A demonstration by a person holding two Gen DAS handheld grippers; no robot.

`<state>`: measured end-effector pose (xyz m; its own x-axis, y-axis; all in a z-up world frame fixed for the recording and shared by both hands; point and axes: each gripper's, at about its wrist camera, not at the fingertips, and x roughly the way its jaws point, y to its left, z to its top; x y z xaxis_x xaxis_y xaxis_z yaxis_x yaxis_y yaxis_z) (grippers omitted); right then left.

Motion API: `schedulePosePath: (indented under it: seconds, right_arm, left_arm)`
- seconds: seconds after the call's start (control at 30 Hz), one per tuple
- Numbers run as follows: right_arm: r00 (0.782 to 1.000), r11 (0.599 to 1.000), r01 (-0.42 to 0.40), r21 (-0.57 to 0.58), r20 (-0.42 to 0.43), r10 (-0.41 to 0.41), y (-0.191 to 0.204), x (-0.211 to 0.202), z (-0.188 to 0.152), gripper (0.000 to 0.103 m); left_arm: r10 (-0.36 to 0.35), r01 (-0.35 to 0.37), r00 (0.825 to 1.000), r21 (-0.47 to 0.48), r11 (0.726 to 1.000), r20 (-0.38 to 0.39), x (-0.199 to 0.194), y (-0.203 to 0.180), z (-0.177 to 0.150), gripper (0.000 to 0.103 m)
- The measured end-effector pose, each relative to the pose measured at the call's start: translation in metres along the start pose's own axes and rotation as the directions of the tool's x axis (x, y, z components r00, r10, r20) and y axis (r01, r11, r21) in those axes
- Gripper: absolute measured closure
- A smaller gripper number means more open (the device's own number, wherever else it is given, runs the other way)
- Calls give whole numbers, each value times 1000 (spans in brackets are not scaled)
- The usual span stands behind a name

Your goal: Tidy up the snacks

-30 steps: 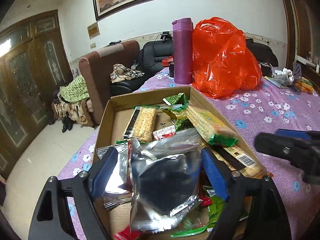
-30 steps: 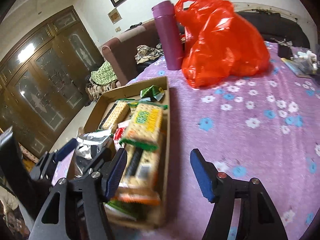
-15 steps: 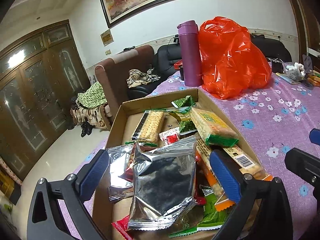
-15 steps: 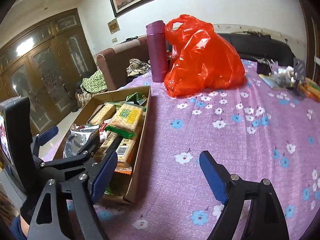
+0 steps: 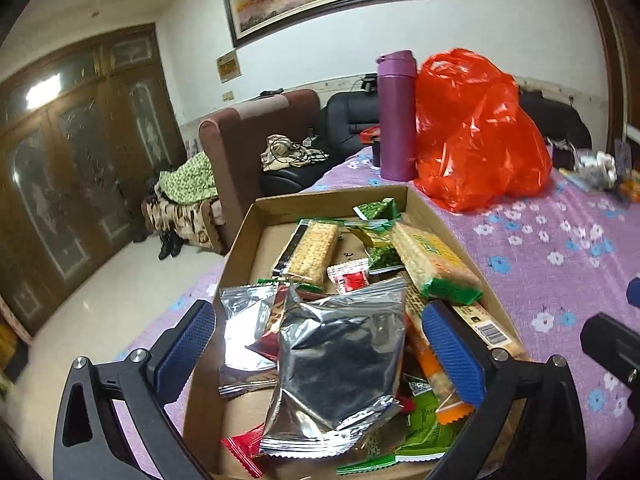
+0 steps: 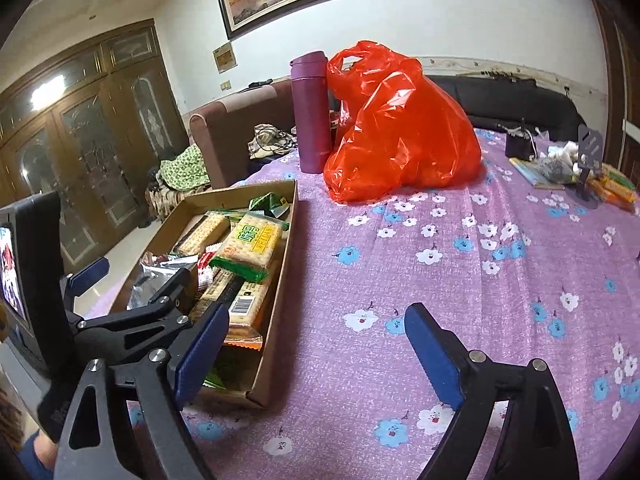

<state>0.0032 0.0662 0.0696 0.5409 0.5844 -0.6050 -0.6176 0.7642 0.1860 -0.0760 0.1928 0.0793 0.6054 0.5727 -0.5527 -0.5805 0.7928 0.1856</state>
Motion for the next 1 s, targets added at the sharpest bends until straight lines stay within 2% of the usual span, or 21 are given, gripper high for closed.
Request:
schedulePosePath:
  seconds: [0.07,0.17,0.37,1.0]
  right_arm:
    - [1000,1000,11,-16,3,-10,3,0,-1,10]
    - [1000,999,17,-29,4,-17,5,0,-1,10]
    - [999,998,33,-46,1,-33,9,2,-2,10]
    - [999,997,44,-57,6,-44,11,2,-3,10]
  left_arm:
    - [6,-6,1000,-15,1000,-1,1,2,1,0]
    - [55,-55,998,-16,998,8,1,1,2,0]
    - [78,-78,997,-25,997,16,-2,3,1,0]
    - [108,-107,994,-15,994,20,-6,4,-1,0]
